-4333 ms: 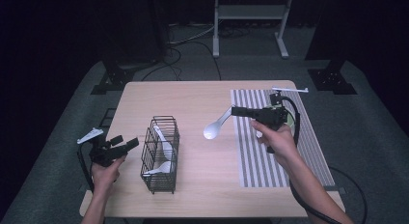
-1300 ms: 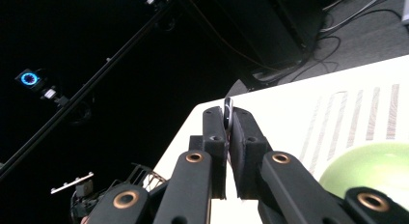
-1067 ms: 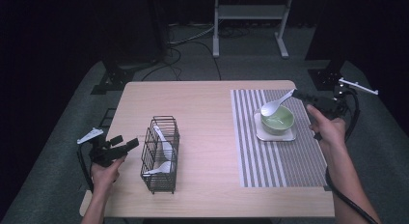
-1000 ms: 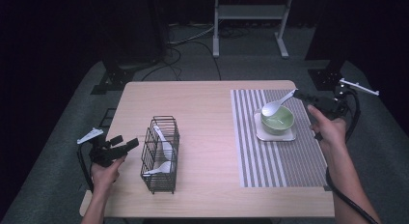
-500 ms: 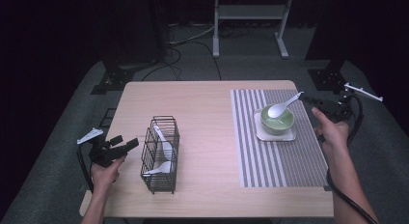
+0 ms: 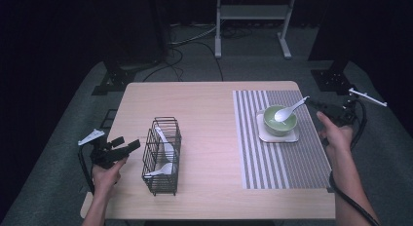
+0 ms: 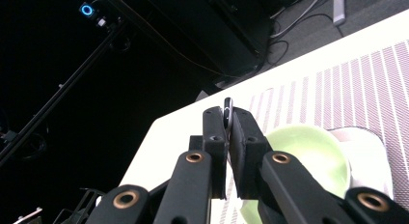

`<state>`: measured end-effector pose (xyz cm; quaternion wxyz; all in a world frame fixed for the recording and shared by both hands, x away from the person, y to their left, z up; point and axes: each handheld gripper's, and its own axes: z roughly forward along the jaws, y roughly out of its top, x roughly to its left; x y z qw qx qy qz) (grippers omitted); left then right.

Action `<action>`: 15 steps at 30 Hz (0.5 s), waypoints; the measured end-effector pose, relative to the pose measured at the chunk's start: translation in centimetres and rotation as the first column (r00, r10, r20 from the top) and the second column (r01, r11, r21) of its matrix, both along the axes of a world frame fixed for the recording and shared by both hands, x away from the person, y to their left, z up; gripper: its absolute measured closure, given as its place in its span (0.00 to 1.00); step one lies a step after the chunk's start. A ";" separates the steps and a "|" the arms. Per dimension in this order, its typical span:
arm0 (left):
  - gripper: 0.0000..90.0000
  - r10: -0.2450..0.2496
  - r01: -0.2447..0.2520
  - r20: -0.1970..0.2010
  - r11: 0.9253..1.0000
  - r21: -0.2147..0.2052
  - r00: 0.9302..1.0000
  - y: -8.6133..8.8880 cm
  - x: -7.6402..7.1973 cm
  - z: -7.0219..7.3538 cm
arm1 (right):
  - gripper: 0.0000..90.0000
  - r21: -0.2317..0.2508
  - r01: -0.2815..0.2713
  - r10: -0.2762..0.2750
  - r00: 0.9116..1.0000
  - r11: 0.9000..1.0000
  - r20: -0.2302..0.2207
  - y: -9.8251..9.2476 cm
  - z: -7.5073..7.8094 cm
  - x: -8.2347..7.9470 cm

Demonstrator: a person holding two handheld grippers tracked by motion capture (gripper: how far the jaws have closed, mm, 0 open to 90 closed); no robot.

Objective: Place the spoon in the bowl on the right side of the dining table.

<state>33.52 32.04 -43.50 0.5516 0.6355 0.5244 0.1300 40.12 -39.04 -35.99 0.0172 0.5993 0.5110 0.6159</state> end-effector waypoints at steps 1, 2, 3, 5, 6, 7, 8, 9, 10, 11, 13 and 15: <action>0.03 0.000 0.000 0.000 1.000 0.000 1.000 0.0 0.0 0.0 | 0.95 0.002 0.006 -0.006 1.000 1.000 -0.004 -0.1 -0.2 0.1; 0.03 0.001 -0.001 0.000 1.000 0.000 1.000 0.0 0.0 0.0 | 0.95 0.000 0.009 -0.009 1.000 1.000 -0.007 -0.2 -0.5 0.1; 0.03 0.001 -0.001 0.000 1.000 0.000 1.000 0.0 0.0 0.0 | 0.95 0.000 0.009 -0.009 1.000 1.000 -0.007 -0.2 -0.5 0.1; 0.03 0.001 -0.001 0.000 1.000 -0.001 1.000 0.0 0.0 0.0 | 0.95 0.001 0.017 -0.017 1.000 1.000 -0.013 -0.2 -0.7 0.2; 0.03 0.002 -0.002 0.001 1.000 0.002 1.000 0.0 0.0 0.0 | 0.95 0.001 0.023 -0.023 1.000 1.000 -0.018 -0.4 -1.0 0.3; 0.03 0.002 -0.002 0.001 1.000 0.002 1.000 0.0 0.0 0.0 | 0.95 0.001 0.023 -0.023 1.000 1.000 -0.018 -0.4 -1.0 0.3; 0.03 0.003 -0.003 0.002 1.000 0.002 1.000 0.0 0.0 0.0 | 0.95 0.004 0.027 -0.027 0.999 1.000 -0.018 -0.4 -1.1 0.3; 0.03 0.004 -0.004 0.002 1.000 0.001 1.000 0.0 0.0 0.0 | 0.95 0.006 0.029 -0.029 0.999 1.000 -0.019 -0.4 -1.3 0.3; 0.03 0.004 -0.004 0.002 1.000 0.001 1.000 0.0 0.0 0.0 | 0.95 0.009 0.031 -0.030 0.999 0.999 -0.028 -0.4 -1.6 0.4; 0.03 0.004 -0.004 0.002 1.000 0.001 1.000 0.0 0.0 0.0 | 0.95 0.009 0.031 -0.030 0.999 0.999 -0.028 -0.4 -1.6 0.4; 0.03 0.002 -0.002 0.001 1.000 0.002 1.000 0.0 0.0 0.0 | 0.95 0.008 0.033 -0.033 0.999 0.999 -0.032 -0.5 -1.9 0.4; 0.03 0.001 -0.001 0.002 1.000 0.003 1.000 0.0 0.0 0.0 | 0.95 0.010 0.036 -0.036 0.999 0.999 -0.036 -0.5 -2.1 0.5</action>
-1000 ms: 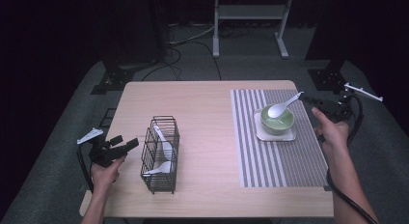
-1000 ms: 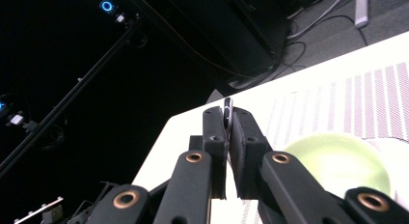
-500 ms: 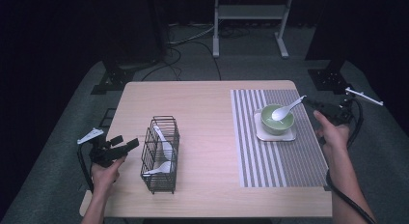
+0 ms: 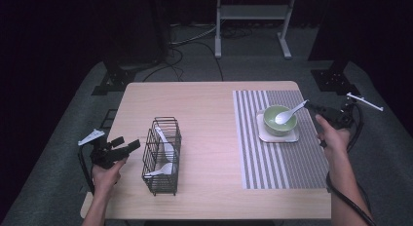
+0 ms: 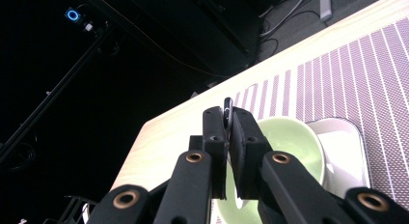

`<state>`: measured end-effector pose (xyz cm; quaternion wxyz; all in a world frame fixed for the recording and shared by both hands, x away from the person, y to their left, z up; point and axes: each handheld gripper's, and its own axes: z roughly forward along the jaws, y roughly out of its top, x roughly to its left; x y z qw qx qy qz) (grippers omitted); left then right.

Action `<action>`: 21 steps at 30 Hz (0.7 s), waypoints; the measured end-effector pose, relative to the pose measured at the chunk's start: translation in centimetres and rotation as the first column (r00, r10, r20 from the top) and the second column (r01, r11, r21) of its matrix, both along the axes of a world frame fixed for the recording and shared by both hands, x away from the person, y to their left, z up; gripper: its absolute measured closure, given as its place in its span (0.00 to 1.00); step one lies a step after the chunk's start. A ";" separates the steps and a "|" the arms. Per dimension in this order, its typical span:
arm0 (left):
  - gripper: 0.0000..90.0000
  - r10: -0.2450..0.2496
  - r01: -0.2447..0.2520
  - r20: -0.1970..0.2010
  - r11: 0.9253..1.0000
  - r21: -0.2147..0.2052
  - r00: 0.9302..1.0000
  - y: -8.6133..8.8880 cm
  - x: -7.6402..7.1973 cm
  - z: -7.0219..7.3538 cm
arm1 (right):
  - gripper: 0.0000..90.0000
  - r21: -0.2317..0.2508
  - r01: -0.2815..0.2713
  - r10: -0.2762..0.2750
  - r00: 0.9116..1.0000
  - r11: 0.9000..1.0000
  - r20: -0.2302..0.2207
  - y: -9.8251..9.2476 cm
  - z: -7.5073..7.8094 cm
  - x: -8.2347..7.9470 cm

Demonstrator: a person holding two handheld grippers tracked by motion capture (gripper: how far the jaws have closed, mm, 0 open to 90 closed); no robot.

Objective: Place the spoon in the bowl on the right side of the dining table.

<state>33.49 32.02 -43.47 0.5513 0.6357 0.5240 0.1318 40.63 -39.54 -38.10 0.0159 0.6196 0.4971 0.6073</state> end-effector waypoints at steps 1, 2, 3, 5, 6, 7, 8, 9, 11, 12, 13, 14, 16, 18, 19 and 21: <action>0.03 0.000 0.000 0.000 1.000 0.000 1.000 0.0 0.0 0.0 | 0.95 0.000 0.002 -0.002 1.000 1.000 -0.002 0.0 -0.1 0.0; 0.03 0.000 0.000 0.000 1.000 0.000 1.000 0.0 0.0 0.0 | 0.95 0.000 0.003 -0.003 1.000 1.000 -0.001 0.0 -0.2 0.1; 0.03 0.000 0.000 -0.001 1.000 0.000 1.000 0.0 0.0 0.0 | 0.95 0.001 0.003 -0.003 1.000 1.000 0.000 0.1 -0.3 0.1; 0.03 0.000 0.000 -0.002 1.000 0.000 1.000 0.0 0.0 0.0 | 0.95 0.002 0.003 -0.003 1.000 1.000 -0.003 0.1 -0.4 0.2; 0.03 0.000 0.000 -0.002 1.000 0.001 1.000 -0.1 0.0 0.0 | 0.95 0.003 0.004 -0.004 1.000 1.000 -0.004 0.2 -0.6 0.3; 0.03 0.000 0.000 -0.001 1.000 0.000 1.000 -0.1 0.0 0.0 | 0.95 0.005 0.005 -0.005 1.000 1.000 -0.003 0.2 -0.7 0.4; 0.03 0.000 0.000 -0.001 1.000 0.000 1.000 -0.1 0.0 0.0 | 0.95 0.005 0.005 -0.005 1.000 1.000 -0.003 0.2 -0.7 0.4; 0.03 0.000 0.000 -0.001 1.000 0.000 1.000 0.0 0.0 0.0 | 0.95 0.005 0.004 -0.004 1.000 1.000 -0.005 0.2 -0.8 0.4; 0.03 0.001 -0.001 -0.002 1.000 0.000 1.000 0.0 0.0 0.0 | 0.95 0.007 0.006 -0.006 1.000 1.000 -0.007 0.3 -0.9 0.5; 0.03 0.001 -0.001 -0.002 1.000 0.000 1.000 0.0 0.0 0.0 | 0.95 0.008 0.006 -0.006 1.000 1.000 -0.009 0.3 -1.0 0.6; 0.03 0.001 -0.001 -0.002 1.000 -0.001 1.000 0.0 0.0 0.0 | 0.95 0.008 0.005 -0.005 1.000 1.000 -0.011 0.3 -1.1 0.7; 0.03 0.000 0.000 -0.002 1.000 -0.001 1.000 0.0 0.0 0.0 | 0.95 0.008 0.007 -0.006 1.000 1.000 -0.013 0.4 -1.2 0.7; 0.03 0.000 0.000 -0.001 1.000 0.000 1.000 0.0 0.0 0.0 | 0.95 0.009 0.005 -0.005 1.000 1.000 -0.015 0.4 -1.3 0.8; 0.03 0.001 -0.001 -0.002 1.000 0.001 1.000 0.0 0.0 0.0 | 0.95 0.012 0.005 -0.005 1.000 1.000 -0.016 0.5 -1.5 0.9; 0.03 0.001 -0.001 -0.002 1.000 0.000 1.000 -0.1 0.0 0.0 | 0.95 0.015 0.007 -0.006 1.000 1.000 -0.016 0.5 -1.6 0.9; 0.03 0.002 -0.002 0.000 1.000 -0.001 1.000 0.0 0.0 0.0 | 0.95 0.018 0.006 -0.006 1.000 1.000 -0.022 0.5 -1.9 1.0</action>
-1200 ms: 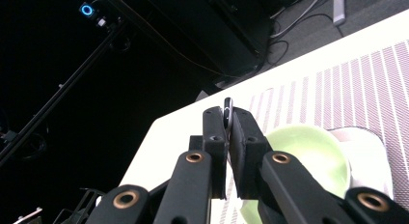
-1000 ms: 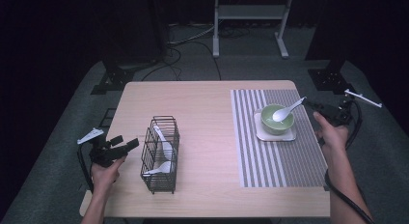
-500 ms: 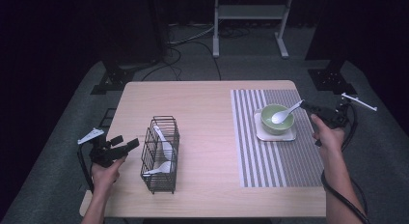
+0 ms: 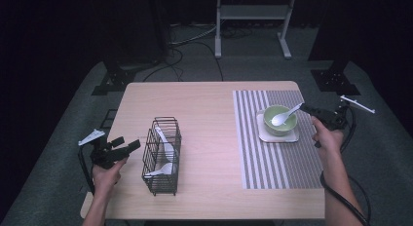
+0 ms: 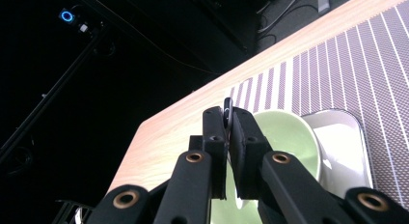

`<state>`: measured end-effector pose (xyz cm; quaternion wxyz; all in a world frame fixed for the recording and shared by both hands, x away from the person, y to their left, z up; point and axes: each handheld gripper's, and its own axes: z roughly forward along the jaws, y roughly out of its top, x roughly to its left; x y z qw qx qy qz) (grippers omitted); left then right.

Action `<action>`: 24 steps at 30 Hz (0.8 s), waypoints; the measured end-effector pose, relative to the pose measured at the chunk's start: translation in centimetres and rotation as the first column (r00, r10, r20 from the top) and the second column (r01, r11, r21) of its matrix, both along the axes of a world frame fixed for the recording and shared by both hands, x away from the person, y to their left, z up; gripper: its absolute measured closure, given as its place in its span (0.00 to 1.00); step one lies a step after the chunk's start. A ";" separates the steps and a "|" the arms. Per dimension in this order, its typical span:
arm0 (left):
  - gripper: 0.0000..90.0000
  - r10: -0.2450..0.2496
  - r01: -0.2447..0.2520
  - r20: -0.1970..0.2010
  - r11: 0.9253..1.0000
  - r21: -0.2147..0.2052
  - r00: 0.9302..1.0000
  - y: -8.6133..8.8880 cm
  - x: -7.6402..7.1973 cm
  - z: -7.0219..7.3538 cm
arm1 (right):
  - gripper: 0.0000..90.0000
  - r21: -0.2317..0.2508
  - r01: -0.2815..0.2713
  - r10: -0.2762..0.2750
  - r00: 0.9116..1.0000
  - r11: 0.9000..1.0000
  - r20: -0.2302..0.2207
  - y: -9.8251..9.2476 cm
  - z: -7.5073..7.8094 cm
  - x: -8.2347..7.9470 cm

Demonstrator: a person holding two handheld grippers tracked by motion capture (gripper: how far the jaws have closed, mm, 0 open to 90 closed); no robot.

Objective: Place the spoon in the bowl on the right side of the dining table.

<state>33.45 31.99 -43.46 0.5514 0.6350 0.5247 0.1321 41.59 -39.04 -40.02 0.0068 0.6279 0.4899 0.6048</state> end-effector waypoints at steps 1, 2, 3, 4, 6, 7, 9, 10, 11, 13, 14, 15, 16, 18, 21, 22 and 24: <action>0.03 0.002 -0.002 0.000 1.000 -0.002 1.000 0.0 0.0 0.0 | 0.95 0.002 0.002 -0.002 1.000 1.000 -0.003 0.0 -0.2 0.0; 0.03 0.002 -0.002 -0.001 1.000 -0.002 1.000 0.0 0.0 0.0 | 0.95 0.004 0.003 -0.003 1.000 1.000 -0.005 0.0 -0.4 0.1; 0.03 0.001 -0.001 -0.001 1.000 -0.001 1.000 0.0 0.0 0.0 | 0.95 0.010 0.006 -0.006 1.000 1.000 -0.007 0.0 -0.6 0.1; 0.03 0.001 -0.001 -0.001 1.000 -0.001 1.000 0.0 0.0 0.0 | 0.95 0.010 0.006 -0.006 1.000 1.000 -0.007 0.0 -0.6 0.1; 0.03 -0.001 0.001 -0.001 1.000 0.000 1.000 0.0 0.0 0.0 | 0.95 0.014 0.007 -0.007 1.000 1.000 -0.011 0.0 -0.9 0.2; 0.03 -0.001 0.001 0.000 1.000 0.000 1.000 -0.1 0.0 0.0 | 0.95 0.018 0.009 -0.008 1.000 1.000 -0.013 0.0 -1.1 0.2; 0.03 -0.001 0.001 0.001 1.000 0.000 1.000 -0.1 0.0 0.0 | 0.95 0.021 0.009 -0.009 1.000 1.000 -0.014 0.0 -1.2 0.3; 0.03 -0.001 0.001 0.001 1.000 0.000 1.000 -0.1 0.0 0.0 | 0.95 0.024 0.010 -0.009 1.000 1.000 -0.015 0.0 -1.3 0.3; 0.03 -0.002 0.002 0.000 1.000 0.003 1.000 -0.1 0.0 0.0 | 0.95 0.025 0.010 -0.010 1.000 1.000 -0.015 0.0 -1.4 0.4; 0.03 -0.001 0.001 -0.001 1.000 0.001 1.000 -0.1 0.0 0.0 | 0.95 0.028 0.010 -0.010 1.000 1.000 -0.016 0.1 -1.5 0.5; 0.03 -0.001 0.001 -0.001 1.000 0.001 1.000 -0.1 0.0 0.0 | 0.95 0.026 0.010 -0.010 1.000 1.000 -0.017 0.1 -1.5 0.6; 0.03 0.000 0.000 0.000 1.000 0.000 1.000 -0.1 -0.1 0.0 | 0.95 0.027 0.010 -0.009 1.000 1.000 -0.022 0.1 -1.6 0.6; 0.03 0.000 0.000 0.001 1.000 -0.001 1.000 -0.1 -0.1 0.0 | 0.95 0.027 0.013 -0.013 1.000 1.000 -0.026 0.1 -1.8 0.7; 0.03 0.000 0.000 0.001 1.000 -0.001 1.000 -0.1 -0.1 0.0 | 0.95 0.028 0.014 -0.013 0.999 1.000 -0.029 0.1 -1.9 0.7; 0.03 0.003 -0.003 -0.001 1.000 -0.005 1.000 -0.1 -0.1 0.0 | 0.95 0.030 0.016 -0.015 0.999 0.999 -0.045 0.0 -2.5 0.8; 0.03 0.003 -0.003 0.000 1.000 -0.004 1.000 -0.1 -0.1 0.0 | 0.95 0.031 0.017 -0.015 0.999 0.999 -0.050 0.0 -2.7 0.8; 0.03 0.003 -0.003 -0.001 1.000 -0.005 1.000 -0.1 -0.1 0.0 | 0.95 0.034 0.023 -0.020 0.998 0.999 -0.064 -0.1 -3.1 0.9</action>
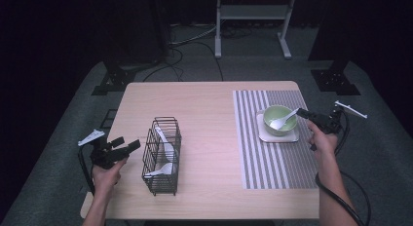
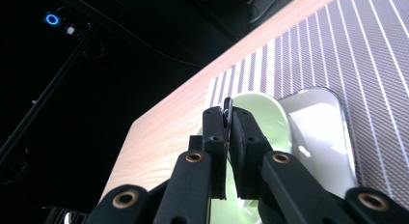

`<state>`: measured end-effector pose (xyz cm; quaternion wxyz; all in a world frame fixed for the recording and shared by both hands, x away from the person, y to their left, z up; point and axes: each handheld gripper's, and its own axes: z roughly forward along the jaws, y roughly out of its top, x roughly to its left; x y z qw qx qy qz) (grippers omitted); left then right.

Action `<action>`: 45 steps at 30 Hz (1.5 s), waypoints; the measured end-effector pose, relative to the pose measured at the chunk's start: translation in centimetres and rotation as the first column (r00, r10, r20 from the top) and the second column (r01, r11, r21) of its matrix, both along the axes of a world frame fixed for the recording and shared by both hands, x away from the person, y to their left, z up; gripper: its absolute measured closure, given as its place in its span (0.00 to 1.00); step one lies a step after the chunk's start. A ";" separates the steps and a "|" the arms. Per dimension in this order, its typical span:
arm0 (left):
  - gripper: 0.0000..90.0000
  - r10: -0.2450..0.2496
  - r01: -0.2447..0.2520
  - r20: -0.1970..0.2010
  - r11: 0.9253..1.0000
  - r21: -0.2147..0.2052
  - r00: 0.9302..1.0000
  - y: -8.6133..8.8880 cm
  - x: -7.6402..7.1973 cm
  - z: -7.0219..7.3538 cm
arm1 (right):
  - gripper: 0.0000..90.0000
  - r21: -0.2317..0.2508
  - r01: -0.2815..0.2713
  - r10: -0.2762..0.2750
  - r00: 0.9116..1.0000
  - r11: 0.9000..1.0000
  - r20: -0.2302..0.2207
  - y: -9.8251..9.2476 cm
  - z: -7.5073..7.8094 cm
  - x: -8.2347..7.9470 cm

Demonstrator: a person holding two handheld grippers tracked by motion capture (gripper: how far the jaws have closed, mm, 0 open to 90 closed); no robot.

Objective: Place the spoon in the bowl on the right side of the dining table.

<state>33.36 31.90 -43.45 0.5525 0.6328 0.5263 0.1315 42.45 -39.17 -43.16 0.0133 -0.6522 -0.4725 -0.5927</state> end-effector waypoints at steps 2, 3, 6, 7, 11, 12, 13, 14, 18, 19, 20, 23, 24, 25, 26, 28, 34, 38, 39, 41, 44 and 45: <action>0.03 -0.001 0.001 -0.001 1.000 0.001 1.000 0.0 0.0 0.0 | 0.95 0.024 0.009 -0.008 1.000 1.000 -0.008 -0.2 -0.5 0.0; 0.03 -0.001 0.001 -0.001 1.000 0.001 1.000 0.0 0.0 0.0 | 0.95 0.024 0.009 -0.008 1.000 1.000 -0.008 -0.2 -0.5 0.0; 0.03 0.001 -0.001 -0.002 1.000 0.000 1.000 0.0 0.0 0.0 | 0.94 0.047 0.013 -0.012 1.000 0.999 -0.014 -0.5 -0.9 0.1; 0.03 0.002 -0.002 -0.001 1.000 0.000 1.000 0.0 0.0 0.0 | 0.94 0.047 0.013 -0.013 1.000 0.999 -0.014 -0.6 -0.9 0.1; 0.03 0.005 -0.005 -0.002 1.000 0.006 1.000 0.0 0.0 0.0 | 0.94 0.053 0.017 -0.016 1.000 0.998 -0.014 -0.7 -1.1 0.2; 0.03 0.004 -0.004 -0.002 1.000 0.009 1.000 0.0 0.0 0.0 | 0.94 0.052 0.020 -0.019 1.000 0.998 -0.014 -0.8 -1.1 0.2; 0.03 0.005 -0.005 -0.002 1.000 0.007 1.000 0.0 0.0 0.0 | 0.94 0.056 0.022 -0.021 1.000 0.998 -0.016 -0.8 -1.2 0.1; 0.03 0.005 -0.005 -0.001 1.000 0.007 1.000 0.0 0.0 0.0 | 0.94 0.058 0.024 -0.023 1.000 0.998 -0.018 -0.9 -1.3 0.1; 0.03 0.007 -0.007 0.001 1.000 0.004 1.000 0.1 0.0 0.0 | 0.93 0.061 0.033 -0.032 0.999 0.998 -0.022 -1.0 -1.5 0.1; 0.03 0.008 -0.008 0.000 1.000 0.003 1.000 0.1 0.0 0.0 | 0.93 0.063 0.034 -0.033 0.999 0.997 -0.025 -1.1 -1.6 0.1; 0.03 0.006 -0.006 -0.001 1.000 0.006 1.000 0.1 0.0 0.0 | 0.93 0.061 0.036 -0.035 0.999 0.997 -0.028 -1.2 -1.7 0.1; 0.03 0.008 -0.008 -0.001 1.000 0.009 1.000 0.1 -0.1 0.0 | 0.93 0.069 0.043 -0.041 0.999 0.997 -0.028 -1.4 -1.9 0.1; 0.03 0.010 -0.010 0.000 1.000 0.007 1.000 0.2 -0.1 0.0 | 0.92 0.070 0.043 -0.041 0.999 0.997 -0.028 -1.4 -2.0 0.0; 0.03 0.011 -0.011 0.000 1.000 0.005 1.000 0.2 -0.2 0.0 | 0.91 0.070 0.045 -0.043 0.999 0.997 -0.029 -1.4 -2.0 0.0; 0.03 0.011 -0.011 0.000 1.000 0.006 1.000 0.3 -0.1 0.0 | 0.91 0.073 0.046 -0.044 0.999 0.996 -0.029 -1.4 -2.1 0.0; 0.03 0.011 -0.011 0.000 1.000 0.007 1.000 0.3 -0.1 0.0 | 0.89 0.076 0.046 -0.044 0.999 0.996 -0.029 -1.5 -2.2 0.0; 0.03 0.007 -0.007 0.000 1.000 0.006 1.000 0.3 -0.2 0.0 | 0.86 0.079 0.058 -0.055 0.998 0.995 -0.037 -1.6 -2.6 -0.3; 0.03 0.006 -0.006 0.002 1.000 0.006 1.000 0.2 -0.2 0.1 | 0.84 0.082 0.061 -0.058 0.998 0.995 -0.035 -1.9 -2.7 -0.7; 0.03 0.008 -0.008 0.002 1.000 0.006 1.000 0.2 -0.2 0.0 | 0.84 0.084 0.061 -0.058 0.998 0.995 -0.037 -2.0 -2.7 -0.8; 0.03 0.008 -0.008 0.001 1.000 0.007 1.000 0.2 -0.2 0.0 | 0.82 0.084 0.063 -0.060 0.998 0.994 -0.036 -2.2 -2.7 -1.0; 0.03 0.008 -0.008 0.001 1.000 0.010 1.000 0.2 -0.2 0.0 | 0.80 0.086 0.062 -0.059 0.998 0.994 -0.032 -2.4 -2.6 -1.3; 0.03 0.008 -0.008 0.001 1.000 0.010 1.000 0.2 -0.2 0.0 | 0.78 0.087 0.062 -0.060 0.998 0.994 -0.030 -2.6 -2.6 -1.6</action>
